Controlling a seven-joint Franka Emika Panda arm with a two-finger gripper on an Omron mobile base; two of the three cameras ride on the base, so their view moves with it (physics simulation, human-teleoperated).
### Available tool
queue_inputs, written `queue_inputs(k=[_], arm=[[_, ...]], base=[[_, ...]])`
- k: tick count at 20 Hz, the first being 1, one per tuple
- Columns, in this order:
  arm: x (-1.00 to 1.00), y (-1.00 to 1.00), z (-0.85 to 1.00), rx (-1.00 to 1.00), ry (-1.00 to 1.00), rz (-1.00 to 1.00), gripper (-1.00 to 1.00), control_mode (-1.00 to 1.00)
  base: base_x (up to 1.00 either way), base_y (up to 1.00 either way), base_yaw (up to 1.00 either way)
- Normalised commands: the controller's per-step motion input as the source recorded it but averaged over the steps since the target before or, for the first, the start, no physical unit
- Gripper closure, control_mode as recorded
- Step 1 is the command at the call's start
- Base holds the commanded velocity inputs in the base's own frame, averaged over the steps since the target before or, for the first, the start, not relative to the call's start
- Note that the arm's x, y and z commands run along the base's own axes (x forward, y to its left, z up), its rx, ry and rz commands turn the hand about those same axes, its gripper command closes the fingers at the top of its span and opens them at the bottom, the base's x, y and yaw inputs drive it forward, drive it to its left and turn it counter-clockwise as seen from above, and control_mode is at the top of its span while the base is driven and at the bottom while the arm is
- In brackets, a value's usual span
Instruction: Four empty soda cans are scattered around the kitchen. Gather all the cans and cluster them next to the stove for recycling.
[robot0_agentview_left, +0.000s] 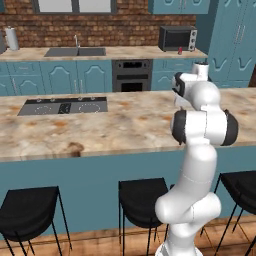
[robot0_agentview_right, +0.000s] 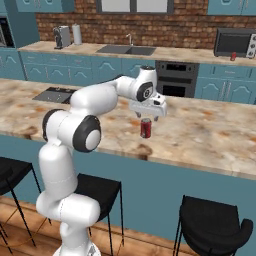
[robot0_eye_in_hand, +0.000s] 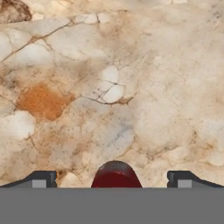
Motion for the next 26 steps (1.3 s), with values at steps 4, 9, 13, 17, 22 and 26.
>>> queue_inputs(k=[4, 9, 13, 17, 22, 26], arm=[[0.00, 0.00, -0.21, 0.00, 0.00, 0.04, -1.00, -1.00], [0.00, 0.00, 0.09, 0.00, 0.00, 0.04, -1.00, -1.00], [0.00, 0.00, 0.30, 0.00, 0.00, 0.00, -1.00, -1.00], [-0.04, 0.00, 0.11, 0.00, 0.00, 0.00, -1.00, -1.00], [-0.36, 0.00, -0.04, 0.00, -0.03, 0.00, -1.00, -1.00], [-0.37, 0.00, -0.01, 0.00, -0.04, 0.00, -1.00, -1.00]], base=[[0.00, 0.00, 0.00], [0.00, 0.00, 0.00], [0.00, 0.00, 0.00], [0.00, 0.00, 0.00], [0.00, 0.00, 0.00], [0.00, 0.00, 0.00]])
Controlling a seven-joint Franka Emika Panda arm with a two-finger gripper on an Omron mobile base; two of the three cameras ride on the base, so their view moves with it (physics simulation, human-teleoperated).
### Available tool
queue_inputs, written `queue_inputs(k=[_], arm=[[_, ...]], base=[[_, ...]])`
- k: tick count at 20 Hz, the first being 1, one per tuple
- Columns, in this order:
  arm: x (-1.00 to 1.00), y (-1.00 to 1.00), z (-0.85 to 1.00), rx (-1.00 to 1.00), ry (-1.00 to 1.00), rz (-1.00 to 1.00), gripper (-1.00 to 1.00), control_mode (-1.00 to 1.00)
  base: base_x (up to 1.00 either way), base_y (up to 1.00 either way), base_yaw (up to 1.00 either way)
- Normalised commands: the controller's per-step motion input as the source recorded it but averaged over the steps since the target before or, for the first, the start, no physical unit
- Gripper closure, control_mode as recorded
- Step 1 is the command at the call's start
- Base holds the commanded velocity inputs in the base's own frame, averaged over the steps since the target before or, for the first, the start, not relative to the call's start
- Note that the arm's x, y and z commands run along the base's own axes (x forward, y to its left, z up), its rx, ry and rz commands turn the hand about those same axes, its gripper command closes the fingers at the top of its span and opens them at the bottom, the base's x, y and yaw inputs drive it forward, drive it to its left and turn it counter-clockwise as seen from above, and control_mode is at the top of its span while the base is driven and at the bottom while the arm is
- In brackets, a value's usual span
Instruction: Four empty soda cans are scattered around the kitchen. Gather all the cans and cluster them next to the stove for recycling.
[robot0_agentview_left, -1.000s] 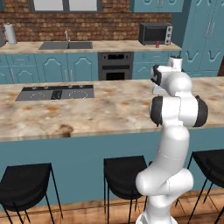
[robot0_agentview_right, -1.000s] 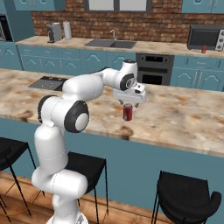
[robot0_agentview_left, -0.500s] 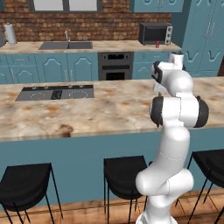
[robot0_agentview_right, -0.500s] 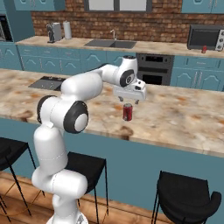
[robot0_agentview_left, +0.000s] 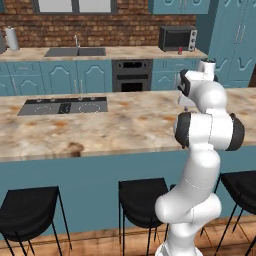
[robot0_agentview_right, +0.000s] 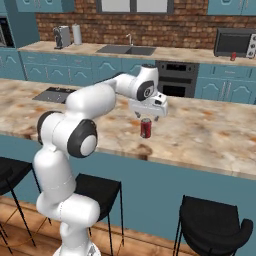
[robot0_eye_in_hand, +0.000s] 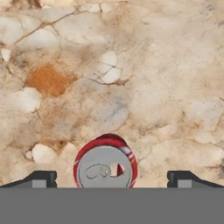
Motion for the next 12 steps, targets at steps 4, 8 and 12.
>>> queue_inputs(k=[4, 8, 12], arm=[[-0.13, 0.01, -0.04, 0.00, -0.01, 0.00, -1.00, -1.00], [0.31, 0.00, 0.00, 0.00, 0.01, 0.00, -1.00, -1.00], [0.30, 0.00, 0.00, 0.00, 0.06, 0.00, -1.00, -1.00]], base=[[0.00, 0.00, 0.00], [0.00, 0.00, 0.00], [0.00, 0.00, 0.00]])
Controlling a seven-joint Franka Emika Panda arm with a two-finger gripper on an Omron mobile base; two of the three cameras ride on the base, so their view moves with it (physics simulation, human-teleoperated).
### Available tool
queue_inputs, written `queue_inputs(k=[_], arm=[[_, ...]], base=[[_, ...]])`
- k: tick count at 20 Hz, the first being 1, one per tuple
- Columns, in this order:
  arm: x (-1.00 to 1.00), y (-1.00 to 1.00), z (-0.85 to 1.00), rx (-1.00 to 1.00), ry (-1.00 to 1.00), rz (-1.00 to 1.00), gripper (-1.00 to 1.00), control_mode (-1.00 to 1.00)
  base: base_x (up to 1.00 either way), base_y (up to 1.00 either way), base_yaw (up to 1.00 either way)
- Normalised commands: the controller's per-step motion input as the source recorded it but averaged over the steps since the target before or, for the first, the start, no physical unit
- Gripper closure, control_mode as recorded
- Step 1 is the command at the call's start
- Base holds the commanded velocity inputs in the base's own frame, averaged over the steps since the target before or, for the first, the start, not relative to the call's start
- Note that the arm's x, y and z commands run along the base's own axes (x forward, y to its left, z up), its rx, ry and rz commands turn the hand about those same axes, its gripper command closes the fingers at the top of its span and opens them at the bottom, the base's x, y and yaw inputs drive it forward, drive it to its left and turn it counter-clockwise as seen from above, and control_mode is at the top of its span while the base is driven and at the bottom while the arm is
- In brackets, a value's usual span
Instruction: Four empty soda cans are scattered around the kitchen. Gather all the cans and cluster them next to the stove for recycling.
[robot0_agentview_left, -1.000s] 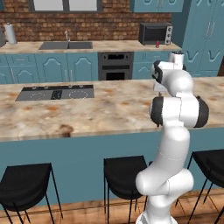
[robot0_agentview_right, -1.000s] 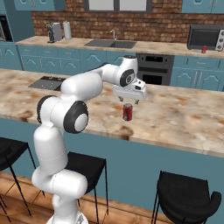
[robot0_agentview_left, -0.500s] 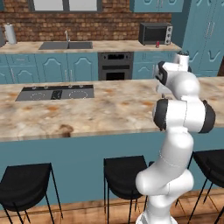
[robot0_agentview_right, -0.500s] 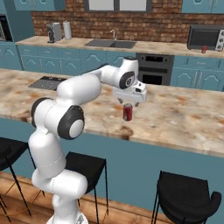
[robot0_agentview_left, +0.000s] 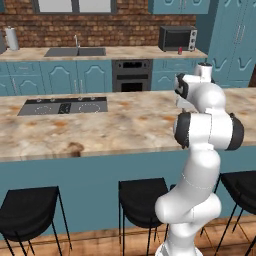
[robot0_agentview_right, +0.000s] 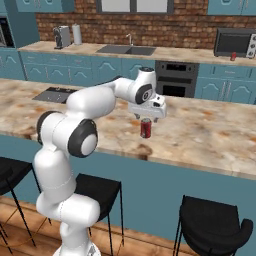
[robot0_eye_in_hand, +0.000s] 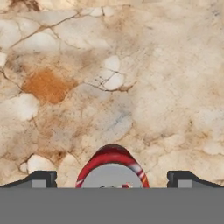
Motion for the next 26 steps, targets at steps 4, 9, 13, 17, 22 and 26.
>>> queue_inputs(k=[4, 9, 13, 17, 22, 26], arm=[[0.00, 0.00, 0.00, 0.00, 0.02, 0.00, -1.00, -1.00], [-0.06, 0.00, -0.22, 0.00, 0.00, 0.00, -1.00, -1.00], [-0.03, 0.00, -0.26, 0.00, 0.00, 0.00, -1.00, -1.00], [-0.09, 0.00, -0.10, 0.00, 0.01, 0.00, -1.00, -1.00], [0.00, 0.00, 0.00, 0.00, 0.00, 0.00, 1.00, -1.00], [0.00, 0.00, 0.00, 0.00, 0.00, 0.00, 1.00, -1.00]], base=[[0.00, 0.00, 0.00], [0.00, 0.00, 0.00], [0.00, 0.00, 0.00], [0.00, 0.00, 0.00], [0.00, 0.00, 0.00], [0.00, 0.00, 0.00]])
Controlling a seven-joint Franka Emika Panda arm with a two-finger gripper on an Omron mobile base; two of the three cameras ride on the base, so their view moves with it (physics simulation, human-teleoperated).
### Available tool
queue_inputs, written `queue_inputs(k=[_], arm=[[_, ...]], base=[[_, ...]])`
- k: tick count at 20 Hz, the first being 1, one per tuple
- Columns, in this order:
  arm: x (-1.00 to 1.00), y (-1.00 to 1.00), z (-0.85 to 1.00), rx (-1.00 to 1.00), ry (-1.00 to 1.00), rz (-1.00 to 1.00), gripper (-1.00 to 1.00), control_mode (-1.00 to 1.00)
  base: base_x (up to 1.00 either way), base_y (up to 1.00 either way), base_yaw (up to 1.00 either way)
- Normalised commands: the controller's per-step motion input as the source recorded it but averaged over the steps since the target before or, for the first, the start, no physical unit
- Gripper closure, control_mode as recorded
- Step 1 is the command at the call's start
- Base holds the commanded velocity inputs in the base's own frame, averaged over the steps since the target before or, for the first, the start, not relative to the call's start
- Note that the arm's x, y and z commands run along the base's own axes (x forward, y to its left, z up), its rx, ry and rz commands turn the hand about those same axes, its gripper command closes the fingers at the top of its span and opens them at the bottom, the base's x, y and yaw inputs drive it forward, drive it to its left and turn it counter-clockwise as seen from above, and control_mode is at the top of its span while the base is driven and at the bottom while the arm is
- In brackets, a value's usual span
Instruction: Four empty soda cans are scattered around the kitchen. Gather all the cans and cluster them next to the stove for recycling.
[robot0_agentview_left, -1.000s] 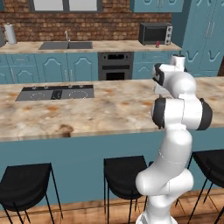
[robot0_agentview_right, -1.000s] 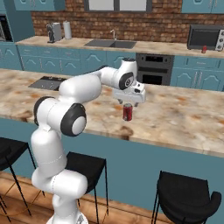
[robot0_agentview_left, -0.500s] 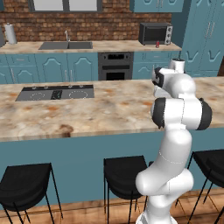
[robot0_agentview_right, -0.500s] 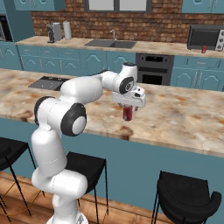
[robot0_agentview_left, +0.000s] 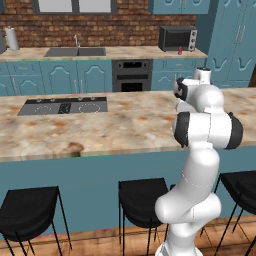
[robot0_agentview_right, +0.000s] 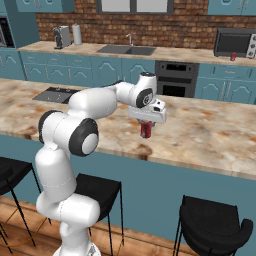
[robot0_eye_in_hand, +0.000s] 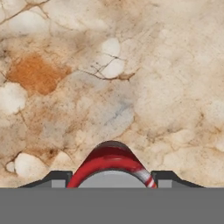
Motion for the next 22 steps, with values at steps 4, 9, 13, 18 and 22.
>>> queue_inputs(k=[4, 9, 13, 18, 22], arm=[[-0.34, 0.01, 0.15, 0.00, 0.00, -0.03, 1.00, -1.00], [-0.68, 0.20, 0.47, 0.00, -0.01, 0.00, 1.00, -1.00], [-0.33, 0.57, 0.48, 0.00, -0.01, 0.00, 1.00, -1.00], [-0.54, 0.73, 0.35, 0.00, -0.04, 0.00, 1.00, -1.00], [-0.78, 0.54, 0.11, 0.00, -0.15, 0.00, 1.00, -1.00]], base=[[0.00, 0.00, 0.00], [0.00, 0.00, 0.00], [0.00, 0.00, 0.00], [0.00, 0.00, 0.00], [0.00, 0.00, 0.00]])
